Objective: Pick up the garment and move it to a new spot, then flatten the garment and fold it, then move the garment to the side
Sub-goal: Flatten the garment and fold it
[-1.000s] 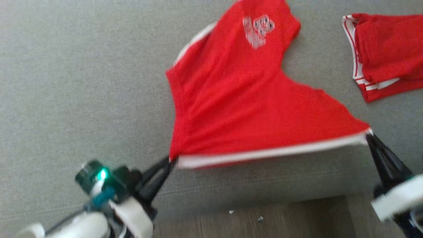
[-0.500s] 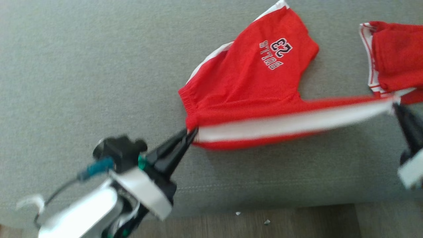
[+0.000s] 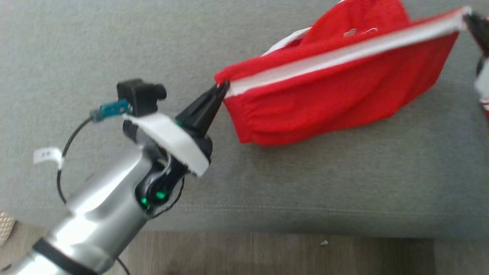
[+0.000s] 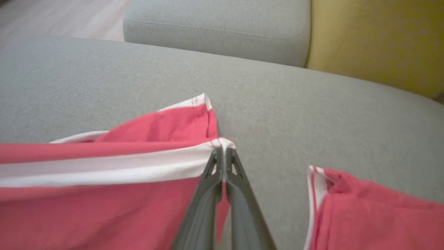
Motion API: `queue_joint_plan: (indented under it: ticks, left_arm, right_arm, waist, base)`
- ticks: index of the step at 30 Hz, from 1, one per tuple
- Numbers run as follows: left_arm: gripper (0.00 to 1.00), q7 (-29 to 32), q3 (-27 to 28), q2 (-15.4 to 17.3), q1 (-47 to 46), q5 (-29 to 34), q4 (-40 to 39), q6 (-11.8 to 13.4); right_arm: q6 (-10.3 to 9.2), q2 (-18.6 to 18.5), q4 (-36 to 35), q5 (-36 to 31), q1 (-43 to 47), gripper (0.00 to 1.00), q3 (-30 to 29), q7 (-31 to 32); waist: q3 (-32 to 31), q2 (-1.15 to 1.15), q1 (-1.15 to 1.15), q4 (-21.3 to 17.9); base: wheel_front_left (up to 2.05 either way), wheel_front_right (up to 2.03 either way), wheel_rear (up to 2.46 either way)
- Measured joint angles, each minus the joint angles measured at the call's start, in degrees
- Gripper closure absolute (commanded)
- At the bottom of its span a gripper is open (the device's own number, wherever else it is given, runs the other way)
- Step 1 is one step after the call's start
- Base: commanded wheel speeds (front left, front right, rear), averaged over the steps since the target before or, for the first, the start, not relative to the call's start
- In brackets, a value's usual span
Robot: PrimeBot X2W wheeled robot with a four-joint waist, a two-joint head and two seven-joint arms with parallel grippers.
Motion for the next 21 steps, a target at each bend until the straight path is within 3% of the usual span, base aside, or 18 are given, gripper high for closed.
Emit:
queue_joint_plan:
  ticks: [11,12,13,14,15,21]
  left_arm:
    - [1.00,-1.38,0.24,-6.88,-7.11,0.22,11.59,-1.40]
    - [1.00,-1.81,0.30,-7.39,-7.48,0.24,12.44,-1.43]
    - [1.00,-2.42,0.42,-7.93,-7.75,0.32,13.34,-1.43]
    - [0.31,-2.79,0.43,-8.43,-7.96,0.34,14.22,-1.45]
    - [0.00,-3.33,0.47,-8.75,-8.05,0.79,15.07,-1.46]
    - [0.00,-5.68,2.03,-8.68,-6.20,5.84,16.30,-0.57]
  right_arm:
    - [0.00,-0.49,19.00,-0.42,-20.00,1.00,9.33,-2.98]
    - [0.00,-0.42,20.13,-0.43,-20.80,0.24,9.76,-4.64]
    - [0.00,-0.23,21.41,-0.47,-21.47,0.00,9.69,-6.61]
    - [0.00,-0.20,22.47,-0.90,-21.96,0.00,9.87,-8.80]
    - [0.00,-0.20,23.32,-1.53,-22.20,0.00,10.00,-11.13]
    - [0.00,-0.22,27.14,1.02,-19.40,0.00,9.58,-19.37]
  waist:
    - [5.72,0.00,0.00,4.75]
    - [6.11,0.00,0.00,5.04]
    - [6.39,0.00,0.00,5.30]
    - [6.57,0.00,0.00,5.52]
    - [6.59,0.00,0.00,5.65]
    - [3.94,0.00,0.00,4.92]
  base:
    - [0.00,0.00,0.00]
    - [0.00,0.00,0.00]
    - [0.00,0.00,0.00]
    - [0.00,0.00,0.00]
    - [0.00,0.00,0.00]
    - [0.00,0.00,0.00]
